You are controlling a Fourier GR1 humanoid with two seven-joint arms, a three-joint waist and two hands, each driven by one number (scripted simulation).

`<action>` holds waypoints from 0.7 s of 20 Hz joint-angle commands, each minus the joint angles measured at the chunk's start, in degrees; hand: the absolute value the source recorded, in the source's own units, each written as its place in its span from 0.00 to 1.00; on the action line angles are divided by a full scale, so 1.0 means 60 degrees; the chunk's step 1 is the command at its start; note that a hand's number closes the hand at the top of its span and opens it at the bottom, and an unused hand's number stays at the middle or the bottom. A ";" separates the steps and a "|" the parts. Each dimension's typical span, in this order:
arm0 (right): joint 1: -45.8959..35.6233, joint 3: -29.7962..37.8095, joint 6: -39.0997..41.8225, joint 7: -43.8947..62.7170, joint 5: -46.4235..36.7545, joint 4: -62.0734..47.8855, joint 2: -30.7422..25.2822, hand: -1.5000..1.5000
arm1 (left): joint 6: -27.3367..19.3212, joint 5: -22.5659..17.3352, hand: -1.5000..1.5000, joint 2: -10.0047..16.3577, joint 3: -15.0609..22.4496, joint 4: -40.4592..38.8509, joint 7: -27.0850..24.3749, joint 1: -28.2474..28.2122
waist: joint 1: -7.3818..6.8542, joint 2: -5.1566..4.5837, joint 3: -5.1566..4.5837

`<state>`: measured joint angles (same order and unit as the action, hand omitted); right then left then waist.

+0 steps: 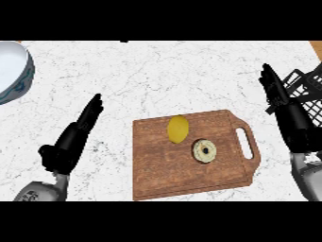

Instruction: Pick the cupcake from the cutting board and place it in the tiered basket

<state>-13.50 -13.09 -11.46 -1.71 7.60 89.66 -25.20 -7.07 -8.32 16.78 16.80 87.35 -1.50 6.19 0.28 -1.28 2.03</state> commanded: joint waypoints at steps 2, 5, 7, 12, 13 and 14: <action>0.0121 -0.0175 0.0753 -0.0391 0.0956 -0.0539 0.0936 1.00 | -0.0500 0.0574 0.50 0.0422 -0.0547 -0.0310 0.0586 0.0582 | -0.0097 0.0174 -0.0322; 0.0017 0.0141 0.2213 -0.0334 0.2572 -0.0604 0.1017 1.00 | -0.1151 0.1156 0.50 0.1279 -0.1275 -0.0240 0.0302 0.0081 | -0.0334 0.0176 -0.0302; 0.0055 0.2387 -0.0751 -0.1412 0.3259 0.0044 0.2516 1.00 | -0.1074 0.0819 0.50 0.1056 -0.1291 -0.0438 0.0455 0.0039 | 0.0865 0.0536 0.0152; 0.2046 0.0449 -0.1463 0.0600 0.0063 -0.0848 0.0813 0.00 | -0.1119 0.1066 0.50 0.1339 -0.1743 -0.1018 0.1005 0.0739 | 0.0145 0.0224 -0.0344; 0.2412 0.0603 -0.1014 0.0811 0.0273 0.0015 0.0513 0.00 | -0.1108 0.1218 0.50 0.1381 -0.1867 -0.0785 0.0907 0.0338 | 0.0049 0.0236 -0.0342; 0.2444 0.0445 -0.1183 0.1400 -0.0075 0.0756 0.0402 0.00 | -0.1071 0.1452 0.50 0.1206 -0.1802 -0.1132 0.0855 0.0650 | 0.0053 0.0231 -0.0344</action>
<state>-3.90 -10.13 -16.44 2.49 9.86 86.70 -21.54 -13.42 -1.70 24.54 7.04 82.91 2.90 8.57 0.60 0.00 0.14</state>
